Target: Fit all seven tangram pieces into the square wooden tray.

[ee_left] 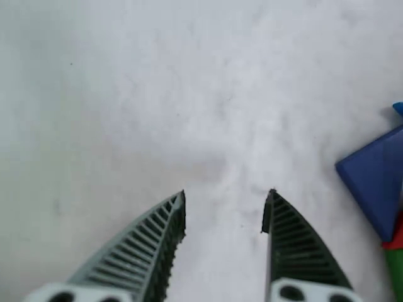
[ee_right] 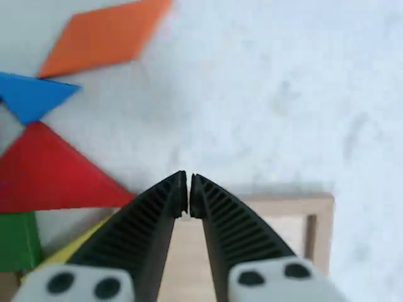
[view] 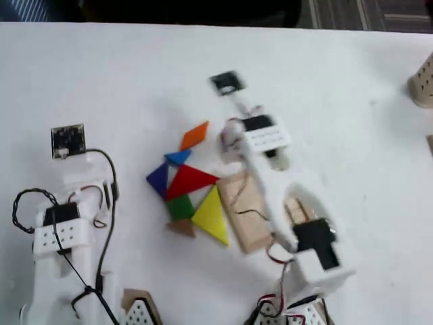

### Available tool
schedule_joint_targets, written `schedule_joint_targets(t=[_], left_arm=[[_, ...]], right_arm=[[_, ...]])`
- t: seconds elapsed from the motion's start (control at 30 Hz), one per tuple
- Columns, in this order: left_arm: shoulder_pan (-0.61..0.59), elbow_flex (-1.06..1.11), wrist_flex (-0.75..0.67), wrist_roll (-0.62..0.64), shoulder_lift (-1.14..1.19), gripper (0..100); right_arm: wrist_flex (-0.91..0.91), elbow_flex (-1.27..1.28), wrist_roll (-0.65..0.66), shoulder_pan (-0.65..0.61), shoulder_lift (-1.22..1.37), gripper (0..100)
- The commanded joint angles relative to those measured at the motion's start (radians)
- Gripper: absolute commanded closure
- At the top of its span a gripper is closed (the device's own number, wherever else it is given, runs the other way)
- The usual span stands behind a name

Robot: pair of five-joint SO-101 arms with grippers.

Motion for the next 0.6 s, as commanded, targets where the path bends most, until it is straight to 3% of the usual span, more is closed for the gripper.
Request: schedule_joint_targets(t=[0.0, 0.27, 0.47, 0.57], left_arm=[[-0.012, -0.006, -0.034, 0.011, 0.002, 79], [-0.012, -0.006, -0.034, 0.011, 0.002, 79], [-0.012, -0.006, -0.034, 0.011, 0.002, 79], [-0.012, -0.006, -0.034, 0.011, 0.002, 79]], right_arm=[[0.042, 0.097, 0.032, 0.035, -0.145, 98.1], [0.027, 0.460, 0.152, -0.097, -0.381, 97.2], [-0.001, 0.618, 0.153, -0.239, -0.435, 82.1], [-0.005, 0.651, 0.150, -0.305, -0.441, 80.8]])
